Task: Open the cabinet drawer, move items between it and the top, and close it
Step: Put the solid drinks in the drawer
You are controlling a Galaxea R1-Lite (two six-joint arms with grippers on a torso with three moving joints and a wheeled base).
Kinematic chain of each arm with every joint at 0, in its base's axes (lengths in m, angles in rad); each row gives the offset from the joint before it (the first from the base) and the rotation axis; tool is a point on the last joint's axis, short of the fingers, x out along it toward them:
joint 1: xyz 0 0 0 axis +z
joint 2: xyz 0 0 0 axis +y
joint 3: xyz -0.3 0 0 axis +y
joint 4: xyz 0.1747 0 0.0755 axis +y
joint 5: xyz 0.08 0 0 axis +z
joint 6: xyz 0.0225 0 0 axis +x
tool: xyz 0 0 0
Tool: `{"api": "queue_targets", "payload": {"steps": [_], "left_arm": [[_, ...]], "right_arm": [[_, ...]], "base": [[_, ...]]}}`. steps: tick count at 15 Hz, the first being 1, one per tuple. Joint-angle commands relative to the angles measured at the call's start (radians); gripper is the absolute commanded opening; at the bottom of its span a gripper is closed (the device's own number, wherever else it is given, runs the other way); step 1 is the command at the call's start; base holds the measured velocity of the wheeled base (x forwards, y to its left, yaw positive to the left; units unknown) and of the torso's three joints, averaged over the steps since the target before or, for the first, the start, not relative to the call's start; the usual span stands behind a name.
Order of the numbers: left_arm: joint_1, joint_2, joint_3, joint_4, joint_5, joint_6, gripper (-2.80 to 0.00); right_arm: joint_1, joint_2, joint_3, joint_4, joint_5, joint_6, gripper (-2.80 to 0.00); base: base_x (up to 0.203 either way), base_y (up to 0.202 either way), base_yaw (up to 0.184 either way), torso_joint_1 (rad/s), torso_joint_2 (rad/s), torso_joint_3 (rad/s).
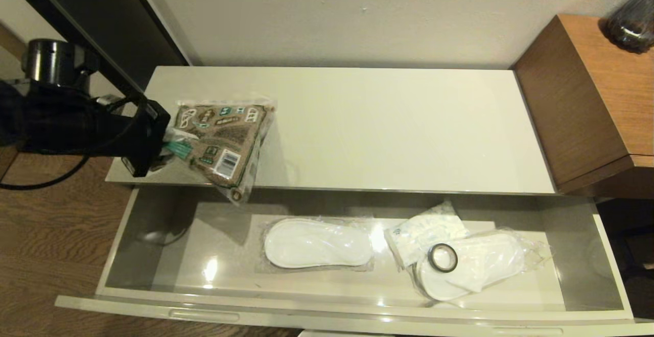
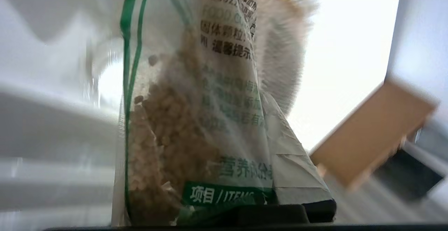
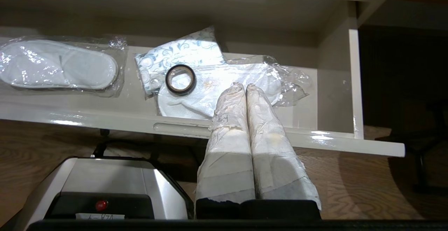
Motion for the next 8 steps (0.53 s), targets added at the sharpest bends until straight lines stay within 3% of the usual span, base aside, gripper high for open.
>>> {"api": "queue_targets", "payload": {"steps": [1,8], "left_arm": [[-0.022,-0.16,0.043,0.066,-0.011,0.008,-2.8],[-0.102,-0.388,0.189,0.257,-0.012,0.076,-2.8]], "right_arm": [[0.0,0.001,0.002,0.0,0.0,-0.001,-2.8],[0.0,0.001,0.002,0.0,0.0,-0.001,-2.8]], "base": [[0.0,0.0,0.0,0.0,0.0,0.0],[0.0,0.0,0.0,0.0,0.0,0.0]]}}
